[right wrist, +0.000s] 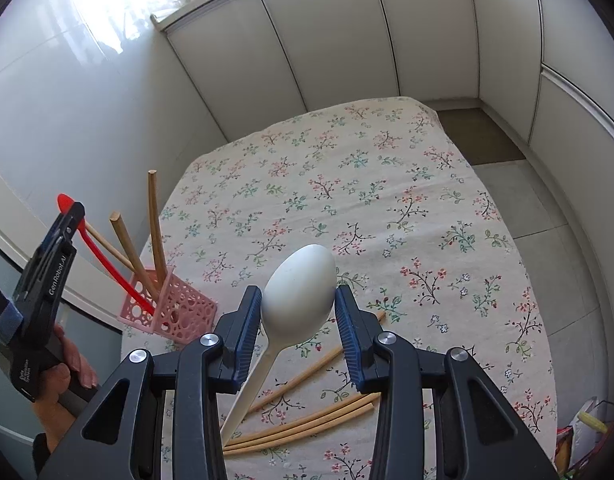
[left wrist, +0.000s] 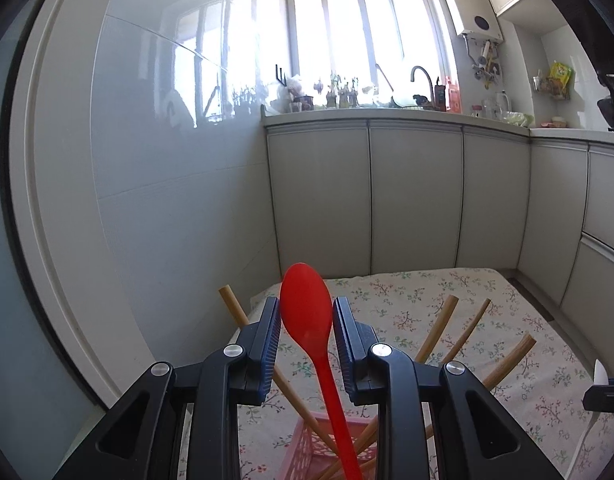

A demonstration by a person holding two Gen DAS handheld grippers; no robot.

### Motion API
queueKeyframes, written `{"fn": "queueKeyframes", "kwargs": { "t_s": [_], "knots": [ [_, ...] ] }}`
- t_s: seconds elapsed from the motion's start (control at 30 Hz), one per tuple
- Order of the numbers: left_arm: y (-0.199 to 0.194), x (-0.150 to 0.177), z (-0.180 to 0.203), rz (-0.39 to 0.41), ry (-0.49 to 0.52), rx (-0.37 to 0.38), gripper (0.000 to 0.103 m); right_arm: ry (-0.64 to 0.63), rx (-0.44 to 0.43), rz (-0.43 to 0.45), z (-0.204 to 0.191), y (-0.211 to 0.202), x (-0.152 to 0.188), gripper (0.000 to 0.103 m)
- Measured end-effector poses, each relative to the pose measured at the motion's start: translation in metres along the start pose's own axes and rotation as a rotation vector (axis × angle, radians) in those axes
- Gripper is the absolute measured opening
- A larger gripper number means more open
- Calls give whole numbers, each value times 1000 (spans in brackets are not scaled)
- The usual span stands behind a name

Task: Organize utensils
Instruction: 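Drop the red spoon into the basket with the left tool while the right tool lowers the white spoon in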

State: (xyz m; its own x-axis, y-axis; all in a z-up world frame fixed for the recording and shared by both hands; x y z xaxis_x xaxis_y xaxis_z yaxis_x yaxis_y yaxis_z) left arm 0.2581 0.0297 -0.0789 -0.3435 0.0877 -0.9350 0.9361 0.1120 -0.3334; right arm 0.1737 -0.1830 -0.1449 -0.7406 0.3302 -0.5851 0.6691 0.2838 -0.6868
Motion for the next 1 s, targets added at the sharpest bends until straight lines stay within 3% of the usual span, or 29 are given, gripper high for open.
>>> {"fn": "queueKeyframes", "kwargs": {
  "t_s": [0.13, 0.2, 0.4, 0.6, 0.77, 1.0],
  "knots": [
    [1, 3, 4, -48, 3, 44, 30, -5, 3, 9, 0, -3, 0, 40],
    [-2, 3, 2, -68, 2, 51, 40, -5, 2, 19, -1, -4, -1, 40],
    [-18, 3, -16, -186, -48, 43, 54, -15, -8, 86, -10, -17, -7, 40],
    [-17, 30, -48, -419, -131, -47, 56, -51, -39, 220, -46, -35, -23, 40],
    [-15, 49, -65, -505, -132, -81, 56, -167, -36, 351, -93, -35, -37, 40],
    [3, 70, -77, -600, -110, -114, 56, -331, 1, 424, -146, 5, -39, 40]
  ]
}}
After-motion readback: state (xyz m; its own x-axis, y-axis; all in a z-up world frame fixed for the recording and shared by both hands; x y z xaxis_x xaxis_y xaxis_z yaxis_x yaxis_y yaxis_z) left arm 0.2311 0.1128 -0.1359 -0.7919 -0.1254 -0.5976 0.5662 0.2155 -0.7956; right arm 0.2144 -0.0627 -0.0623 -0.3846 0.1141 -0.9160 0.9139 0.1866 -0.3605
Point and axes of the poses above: each gripper's, at about its wrist camera, not at the fingertips, and y roughly the way its jaws point, z to its right, x to its underside, the point moved 5 cm from there along y, roughly the way its jaws point, and after that the axes turned 9 degrees about -x, right-handed, at the moved point
